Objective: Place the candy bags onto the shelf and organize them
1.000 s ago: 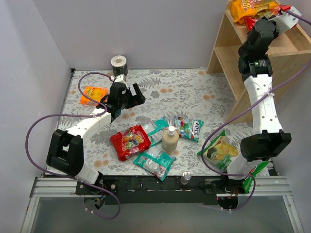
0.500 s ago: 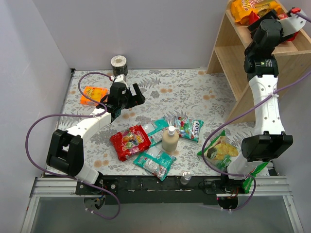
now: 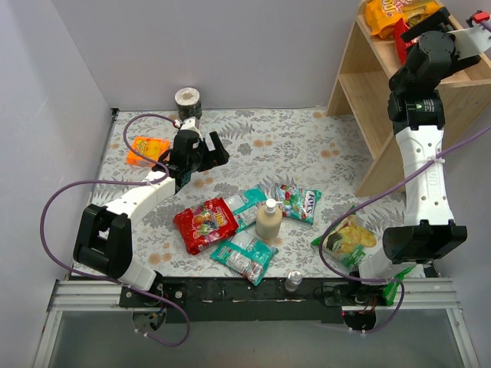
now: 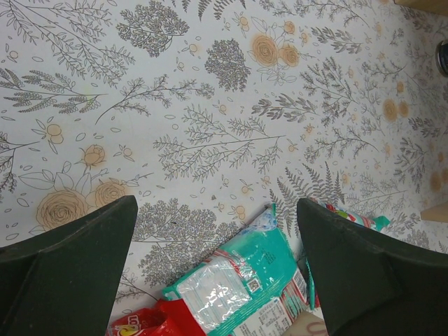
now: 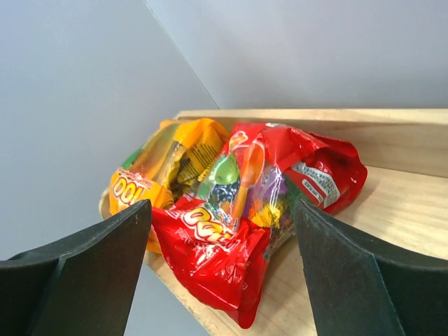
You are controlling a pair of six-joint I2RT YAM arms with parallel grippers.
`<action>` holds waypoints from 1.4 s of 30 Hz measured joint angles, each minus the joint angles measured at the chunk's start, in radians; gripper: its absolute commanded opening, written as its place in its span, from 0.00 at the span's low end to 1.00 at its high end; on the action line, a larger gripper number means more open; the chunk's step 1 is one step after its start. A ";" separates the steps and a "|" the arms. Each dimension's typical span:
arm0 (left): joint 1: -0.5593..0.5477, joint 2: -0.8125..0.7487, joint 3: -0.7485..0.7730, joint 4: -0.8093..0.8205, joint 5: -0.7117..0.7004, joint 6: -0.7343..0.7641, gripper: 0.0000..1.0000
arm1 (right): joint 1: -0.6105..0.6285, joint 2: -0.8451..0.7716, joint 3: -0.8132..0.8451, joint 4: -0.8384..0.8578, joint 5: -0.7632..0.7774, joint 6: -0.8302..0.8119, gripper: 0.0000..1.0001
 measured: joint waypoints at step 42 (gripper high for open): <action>0.000 0.005 0.013 -0.023 -0.011 0.023 0.98 | -0.086 0.276 0.245 -0.092 -0.011 -0.029 0.51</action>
